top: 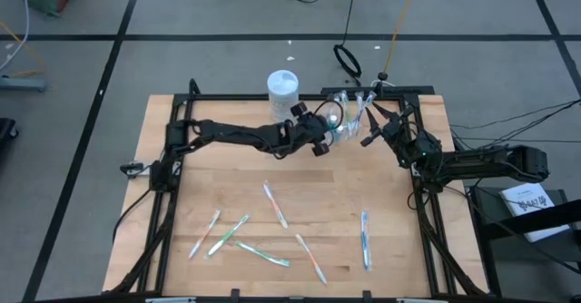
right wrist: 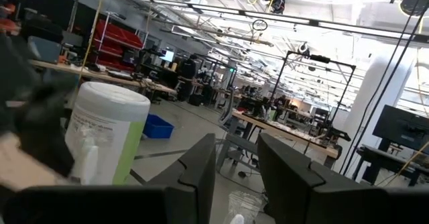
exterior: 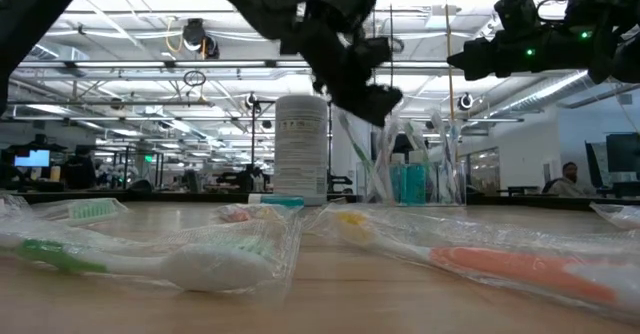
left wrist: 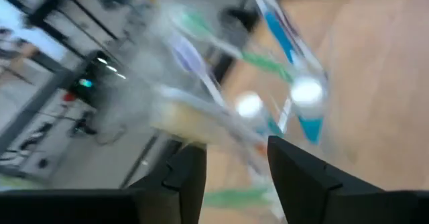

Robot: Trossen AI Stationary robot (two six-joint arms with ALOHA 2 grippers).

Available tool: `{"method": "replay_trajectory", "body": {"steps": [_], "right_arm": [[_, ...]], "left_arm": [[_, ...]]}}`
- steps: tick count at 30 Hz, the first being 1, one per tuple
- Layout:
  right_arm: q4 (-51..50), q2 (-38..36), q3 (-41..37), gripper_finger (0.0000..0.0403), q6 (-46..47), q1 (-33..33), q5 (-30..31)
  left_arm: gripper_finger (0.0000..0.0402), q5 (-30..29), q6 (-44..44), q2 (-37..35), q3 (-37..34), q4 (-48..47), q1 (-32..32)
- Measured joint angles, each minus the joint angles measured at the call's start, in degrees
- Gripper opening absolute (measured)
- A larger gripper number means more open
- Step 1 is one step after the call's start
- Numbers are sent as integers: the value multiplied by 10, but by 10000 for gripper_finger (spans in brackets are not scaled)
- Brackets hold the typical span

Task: Pick & Place toothbrushing station
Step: Put the orange toothbrush into the transparent organizer, then put the green toothbrush into the transparent organizer

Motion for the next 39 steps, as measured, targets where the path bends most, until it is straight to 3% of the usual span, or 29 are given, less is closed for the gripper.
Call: {"method": "replay_trajectory", "body": {"steps": [5,15,18,23,26,34,39], "right_arm": [[-1,0,0,102,3,0,-2],[-8,1,0,102,21,0,-14],[-6,2,0,102,18,0,-14],[-5,2,0,102,18,0,-14],[-4,2,0,102,18,0,-14],[-5,2,0,102,32,0,-13],[-5,2,0,102,31,0,-13]], "left_arm": [[157,-33,9,-62,1,-87,-16],[131,10,-75,-185,1,-366,-48],[127,58,-136,-211,1,-473,-54],[129,203,-235,-230,0,-621,-65],[129,258,-262,-228,-2,-683,-84],[129,307,-279,-226,-53,-663,-163],[129,358,-381,-226,-102,-582,-216]]}}
